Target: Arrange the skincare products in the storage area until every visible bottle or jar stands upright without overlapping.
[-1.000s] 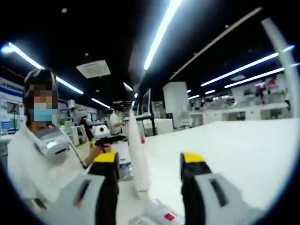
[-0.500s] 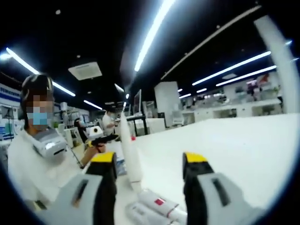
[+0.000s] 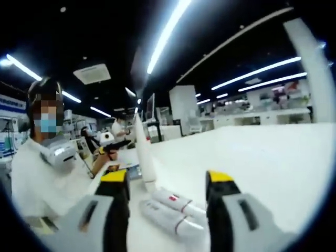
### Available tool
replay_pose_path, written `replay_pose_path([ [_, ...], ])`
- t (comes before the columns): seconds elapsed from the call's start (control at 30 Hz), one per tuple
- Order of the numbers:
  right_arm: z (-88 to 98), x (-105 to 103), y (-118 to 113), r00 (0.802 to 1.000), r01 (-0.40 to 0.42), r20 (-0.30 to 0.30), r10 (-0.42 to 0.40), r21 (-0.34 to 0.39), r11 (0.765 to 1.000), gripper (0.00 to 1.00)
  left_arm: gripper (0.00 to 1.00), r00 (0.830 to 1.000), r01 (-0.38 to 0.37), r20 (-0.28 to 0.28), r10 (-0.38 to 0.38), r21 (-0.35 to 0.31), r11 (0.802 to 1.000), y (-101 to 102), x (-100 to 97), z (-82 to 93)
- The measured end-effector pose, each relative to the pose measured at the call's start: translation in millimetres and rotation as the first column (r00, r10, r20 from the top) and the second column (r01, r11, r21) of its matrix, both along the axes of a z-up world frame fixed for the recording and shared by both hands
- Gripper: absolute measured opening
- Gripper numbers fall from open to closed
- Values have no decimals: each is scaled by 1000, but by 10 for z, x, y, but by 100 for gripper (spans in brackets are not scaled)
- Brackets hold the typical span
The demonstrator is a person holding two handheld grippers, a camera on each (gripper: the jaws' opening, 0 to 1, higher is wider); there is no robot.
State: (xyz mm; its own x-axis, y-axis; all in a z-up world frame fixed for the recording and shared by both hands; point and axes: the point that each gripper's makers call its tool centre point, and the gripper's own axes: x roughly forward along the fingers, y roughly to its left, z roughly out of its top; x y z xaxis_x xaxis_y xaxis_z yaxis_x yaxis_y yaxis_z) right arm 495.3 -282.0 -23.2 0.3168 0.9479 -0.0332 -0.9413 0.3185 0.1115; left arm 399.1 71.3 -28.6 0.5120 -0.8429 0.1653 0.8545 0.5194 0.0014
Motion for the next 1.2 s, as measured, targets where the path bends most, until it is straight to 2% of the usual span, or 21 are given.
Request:
replay_pose_path([
  [0.1, -214, 2, -24, 999, 38, -4, -38, -106, 994, 63, 89, 1000, 0, -2, 0, -2, 1000, 6, 4, 2],
  [0.23, -272, -22, -38, 999, 47, 3, -47, -106, 993, 63, 89, 1000, -1, -1, 1, 1, 1000, 2, 3, -1],
  [0.37, -402, 35, -126, 998, 67, 9, -66, -146, 987, 70, 90, 1000, 0, -4, 0, 3, 1000, -3, 5, -8],
  [0.43, -485, 28, -140, 998, 54, -5, -56, -176, 983, 68, 90, 1000, -1, -6, 1, 2, 1000, 0, 11, -9],
  [0.57, -517, 97, -175, 999, 50, 0, -50, -150, 987, 61, 90, 1000, -1, -8, 1, 3, 1000, 0, 12, -11],
  [0.6, -542, 118, -184, 998, 52, -10, -55, -165, 985, 62, 90, 1000, -1, -7, 1, 6, 1000, -4, 11, -15],
  [0.63, -556, 131, -184, 998, 55, 4, -55, -182, 982, 63, 90, 1000, 0, -7, 0, 7, 1000, -7, 9, -18],
  [0.7, -578, 128, -178, 999, 48, -7, -50, -180, 983, 64, 90, 1000, 4, -7, -4, 11, 1000, -13, 3, -24],
  [0.87, -667, 41, -95, 999, 12, -27, -18, -215, 977, 55, 90, 1000, 4, -5, -4, 21, 1000, -21, 2, -39],
  [1.03, -713, 36, -128, 1000, -3, -27, -4, -247, 969, 45, 90, 1000, 5, -3, -5, 18, 1000, -23, -2, -32],
  [1.2, -725, -11, -123, 999, -15, -38, 5, -249, 968, 37, 90, 1000, 6, -3, -6, 21, 1000, -26, 0, -37],
])
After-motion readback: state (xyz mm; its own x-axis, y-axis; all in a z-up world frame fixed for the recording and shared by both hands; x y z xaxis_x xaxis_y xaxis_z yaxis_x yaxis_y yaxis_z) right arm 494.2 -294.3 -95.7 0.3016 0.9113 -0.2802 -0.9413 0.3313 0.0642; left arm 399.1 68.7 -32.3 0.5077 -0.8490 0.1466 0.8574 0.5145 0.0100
